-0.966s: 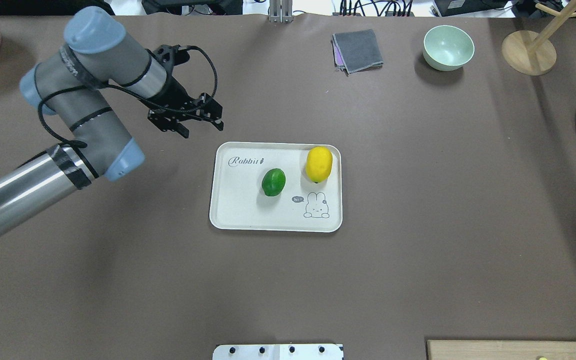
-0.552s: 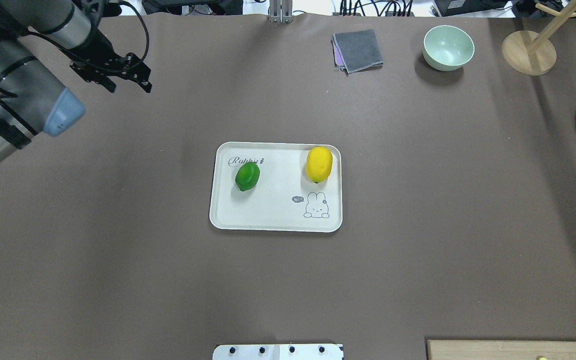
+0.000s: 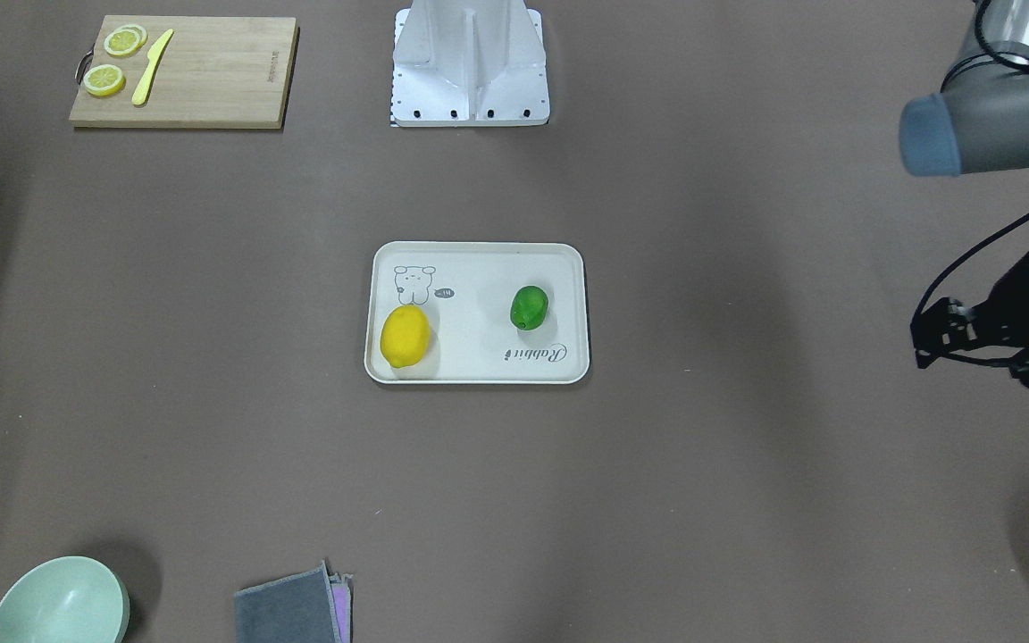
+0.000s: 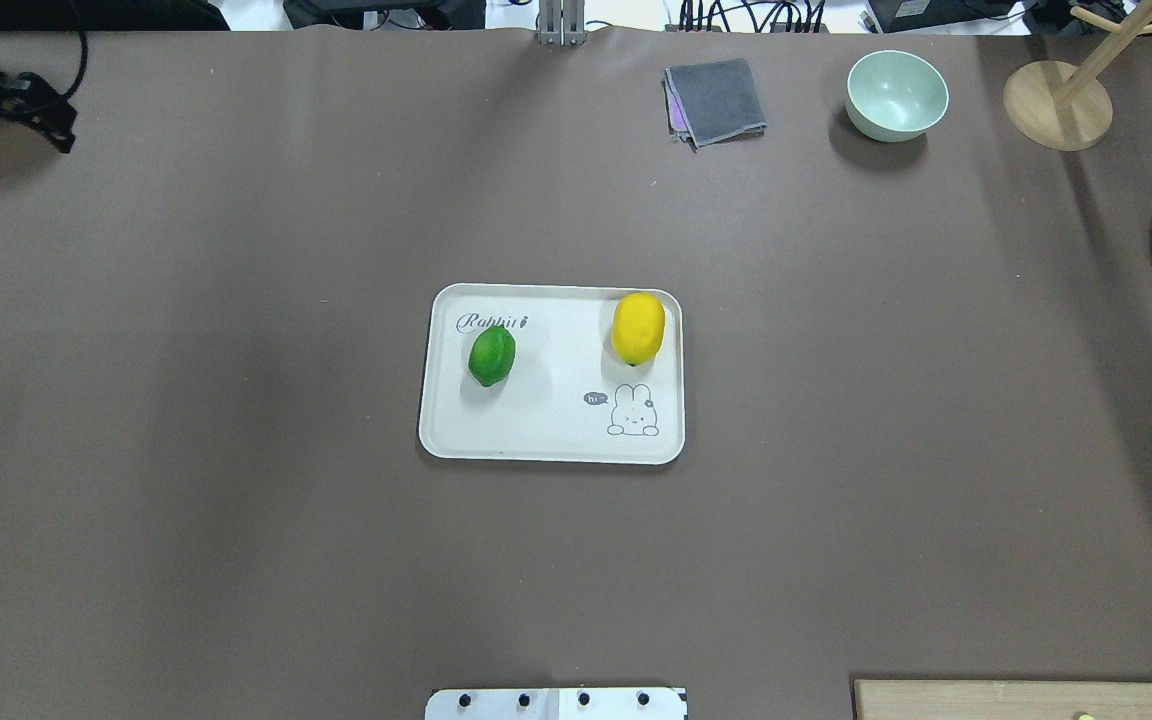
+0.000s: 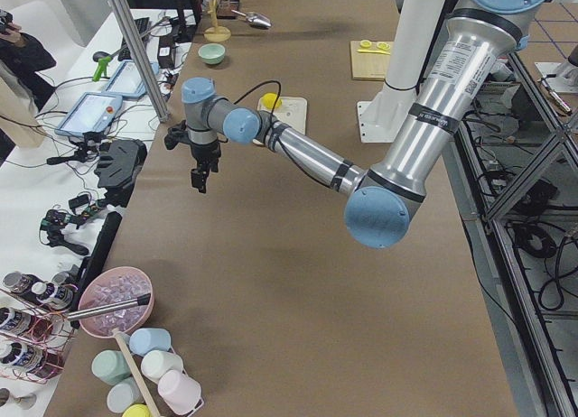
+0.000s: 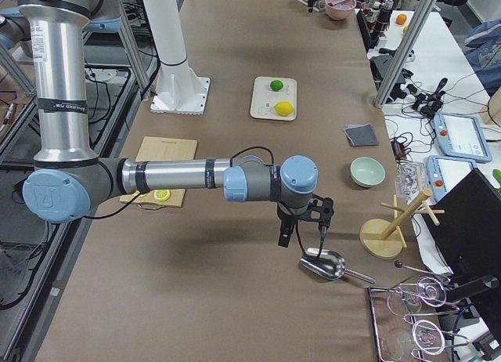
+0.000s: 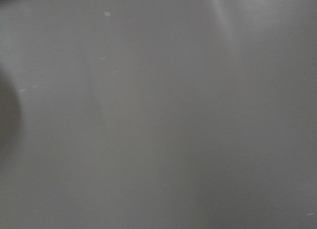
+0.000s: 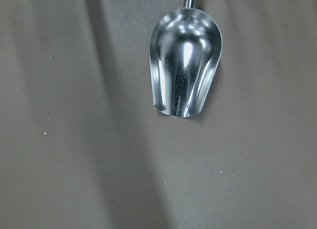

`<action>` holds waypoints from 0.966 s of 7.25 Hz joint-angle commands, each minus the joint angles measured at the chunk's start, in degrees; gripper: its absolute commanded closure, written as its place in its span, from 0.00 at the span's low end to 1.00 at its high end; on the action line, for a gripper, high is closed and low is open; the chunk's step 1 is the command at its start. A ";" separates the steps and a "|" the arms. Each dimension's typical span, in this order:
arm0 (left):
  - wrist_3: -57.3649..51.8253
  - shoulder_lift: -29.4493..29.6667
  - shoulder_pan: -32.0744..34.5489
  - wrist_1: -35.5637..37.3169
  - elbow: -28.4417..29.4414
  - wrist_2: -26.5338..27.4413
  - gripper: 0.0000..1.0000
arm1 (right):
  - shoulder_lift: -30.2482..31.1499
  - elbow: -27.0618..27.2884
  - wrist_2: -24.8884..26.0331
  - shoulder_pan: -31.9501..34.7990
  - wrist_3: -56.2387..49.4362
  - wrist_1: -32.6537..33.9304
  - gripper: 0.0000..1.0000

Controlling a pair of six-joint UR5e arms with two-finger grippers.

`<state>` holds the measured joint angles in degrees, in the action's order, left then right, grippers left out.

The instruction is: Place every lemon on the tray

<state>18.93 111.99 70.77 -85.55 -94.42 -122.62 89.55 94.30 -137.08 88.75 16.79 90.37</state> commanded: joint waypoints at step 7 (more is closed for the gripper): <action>-8.47 -29.27 16.23 -22.80 3.95 -9.87 0.01 | -2.01 0.89 -0.55 0.72 0.00 3.23 0.00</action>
<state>10.54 85.66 85.10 -103.74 -93.21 -127.52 87.23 95.00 -137.30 89.18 16.79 93.59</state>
